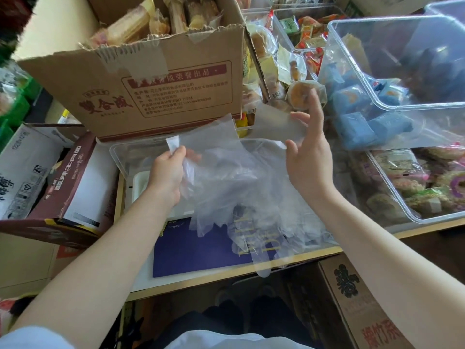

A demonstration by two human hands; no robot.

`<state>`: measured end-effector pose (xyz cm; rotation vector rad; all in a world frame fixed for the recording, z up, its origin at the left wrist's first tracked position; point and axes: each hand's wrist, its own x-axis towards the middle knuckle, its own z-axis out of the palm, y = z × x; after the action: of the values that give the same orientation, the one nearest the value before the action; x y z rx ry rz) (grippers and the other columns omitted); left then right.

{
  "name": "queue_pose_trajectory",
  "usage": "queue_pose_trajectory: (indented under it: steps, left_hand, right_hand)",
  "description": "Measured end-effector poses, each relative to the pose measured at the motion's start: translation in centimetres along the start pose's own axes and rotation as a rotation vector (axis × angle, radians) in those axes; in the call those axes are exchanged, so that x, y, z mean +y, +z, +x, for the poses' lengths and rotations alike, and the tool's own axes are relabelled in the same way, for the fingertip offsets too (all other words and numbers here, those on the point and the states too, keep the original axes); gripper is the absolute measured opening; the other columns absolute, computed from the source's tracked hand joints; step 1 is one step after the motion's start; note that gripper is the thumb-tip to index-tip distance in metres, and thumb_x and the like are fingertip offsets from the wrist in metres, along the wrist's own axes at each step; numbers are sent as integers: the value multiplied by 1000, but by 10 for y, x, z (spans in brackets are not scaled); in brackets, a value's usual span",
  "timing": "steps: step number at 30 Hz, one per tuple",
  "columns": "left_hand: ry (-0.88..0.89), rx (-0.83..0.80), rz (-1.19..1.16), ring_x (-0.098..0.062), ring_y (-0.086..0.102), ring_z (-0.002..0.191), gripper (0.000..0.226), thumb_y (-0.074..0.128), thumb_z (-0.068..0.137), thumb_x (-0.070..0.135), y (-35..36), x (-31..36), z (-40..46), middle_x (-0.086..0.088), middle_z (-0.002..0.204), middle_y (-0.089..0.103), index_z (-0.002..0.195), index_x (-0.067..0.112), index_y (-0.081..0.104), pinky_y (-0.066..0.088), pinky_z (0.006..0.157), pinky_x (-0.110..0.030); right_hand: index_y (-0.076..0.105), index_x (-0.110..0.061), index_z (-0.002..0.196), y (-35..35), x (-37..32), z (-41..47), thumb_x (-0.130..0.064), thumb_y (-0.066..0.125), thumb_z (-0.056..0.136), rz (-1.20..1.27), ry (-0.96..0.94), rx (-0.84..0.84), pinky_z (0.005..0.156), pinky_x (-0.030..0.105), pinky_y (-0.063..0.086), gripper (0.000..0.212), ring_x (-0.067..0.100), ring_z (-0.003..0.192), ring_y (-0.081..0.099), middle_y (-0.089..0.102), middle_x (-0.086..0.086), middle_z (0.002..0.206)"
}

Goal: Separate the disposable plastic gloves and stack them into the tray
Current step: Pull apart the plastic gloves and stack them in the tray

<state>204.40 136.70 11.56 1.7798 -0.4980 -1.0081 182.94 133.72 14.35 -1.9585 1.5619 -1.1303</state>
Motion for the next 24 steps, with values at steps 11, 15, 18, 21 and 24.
queue_pose_trajectory:
  steps: [11, 15, 18, 21, 24]
  left_hand:
    - [298, 45, -12, 1, 55, 81, 28, 46, 98, 33, 5, 6, -18, 16, 86, 64, 93, 20, 70, 42, 70, -12]
    - [343, -79, -36, 7, 59, 80, 20, 50, 96, 32, 18, -7, -29, 15, 89, 68, 96, 29, 70, 45, 74, -9]
    - [343, -176, -19, -3, 55, 75, 20, 52, 95, 30, 29, -15, -41, 6, 83, 63, 80, 32, 65, 43, 70, -15]
    - [352, -294, -62, -1, 59, 78, 21, 50, 96, 28, 34, -17, -53, 4, 84, 68, 85, 32, 67, 48, 72, -17]
    - [372, -376, -104, -9, 64, 77, 26, 44, 99, 25, 34, -16, -60, -11, 83, 69, 86, 23, 67, 51, 67, -20]
  right_hand:
    - [46, -15, 69, 8, 7, 8, -13, 57, 89, 380, 368, 193, 64, 23, 37, 23, 3, 60, 39, 44, -8, 64]
    - [40, -17, 66, 30, -14, -13, -15, 54, 90, 456, 361, -62, 57, 25, 31, 28, 11, 60, 35, 40, -6, 62]
    - [45, -9, 68, 47, -25, -27, -19, 54, 90, 395, 319, -190, 58, 29, 34, 26, 13, 61, 40, 46, 1, 63]
    - [44, -12, 68, 54, -32, -33, -21, 51, 92, 491, 342, -203, 58, 33, 38, 27, 17, 61, 45, 50, 4, 64]
    - [54, -14, 77, 55, -35, -38, -30, 48, 95, 586, 336, -239, 63, 35, 45, 25, 12, 64, 52, 55, -1, 68]
